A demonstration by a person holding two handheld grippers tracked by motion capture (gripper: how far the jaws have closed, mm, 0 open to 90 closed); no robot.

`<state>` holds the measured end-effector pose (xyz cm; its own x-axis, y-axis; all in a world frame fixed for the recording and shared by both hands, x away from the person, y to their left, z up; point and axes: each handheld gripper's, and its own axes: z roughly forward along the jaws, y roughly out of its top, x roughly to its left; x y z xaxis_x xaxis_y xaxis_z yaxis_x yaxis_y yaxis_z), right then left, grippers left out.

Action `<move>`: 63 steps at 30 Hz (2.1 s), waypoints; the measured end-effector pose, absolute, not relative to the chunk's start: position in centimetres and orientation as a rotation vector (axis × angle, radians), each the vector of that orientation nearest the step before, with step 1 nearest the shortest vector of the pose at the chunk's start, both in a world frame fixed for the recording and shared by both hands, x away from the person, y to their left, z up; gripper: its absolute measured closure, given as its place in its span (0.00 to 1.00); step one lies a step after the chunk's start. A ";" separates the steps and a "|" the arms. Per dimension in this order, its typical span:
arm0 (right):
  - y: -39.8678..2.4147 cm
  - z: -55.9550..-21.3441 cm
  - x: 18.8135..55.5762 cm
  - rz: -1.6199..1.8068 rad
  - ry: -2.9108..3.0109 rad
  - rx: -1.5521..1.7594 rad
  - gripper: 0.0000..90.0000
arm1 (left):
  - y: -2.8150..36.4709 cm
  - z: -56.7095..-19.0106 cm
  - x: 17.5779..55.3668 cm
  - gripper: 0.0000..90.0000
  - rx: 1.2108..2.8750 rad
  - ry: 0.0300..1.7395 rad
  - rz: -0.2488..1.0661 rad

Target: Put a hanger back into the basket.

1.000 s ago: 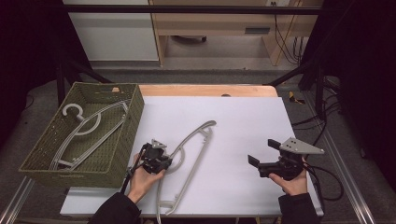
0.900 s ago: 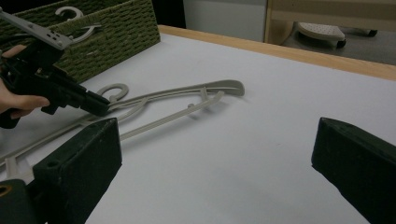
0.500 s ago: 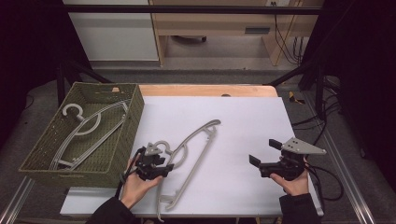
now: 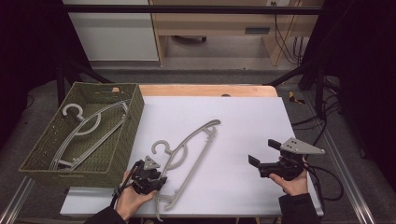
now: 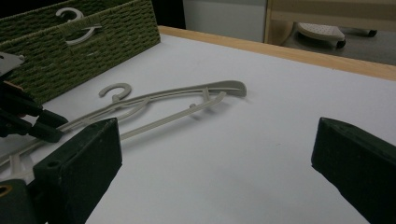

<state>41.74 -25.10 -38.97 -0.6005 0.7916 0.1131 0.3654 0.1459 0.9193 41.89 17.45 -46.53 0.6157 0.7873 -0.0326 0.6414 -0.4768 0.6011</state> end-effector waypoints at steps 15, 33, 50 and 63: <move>-25.0 -39.1 41.8 1.438 2.036 1.107 0.02 | 18.5 -45.7 43.0 0.75 2.172 1.132 0.306; -25.1 -39.1 41.8 1.445 2.039 1.102 0.02 | 17.4 -46.2 41.5 0.80 2.288 1.217 0.357; -25.3 -38.9 41.7 1.452 2.026 1.105 0.02 | 18.4 -46.4 42.3 0.80 2.303 1.129 0.337; -25.1 -39.0 41.7 1.445 2.034 1.104 0.02 | 17.8 -46.1 42.3 0.92 2.333 1.139 0.380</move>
<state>41.75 -25.08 -38.99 -0.6022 0.7905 0.1115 0.3654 0.1488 0.9189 42.28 17.80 -46.12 0.6089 0.7929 0.0257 0.6494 -0.5168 0.5578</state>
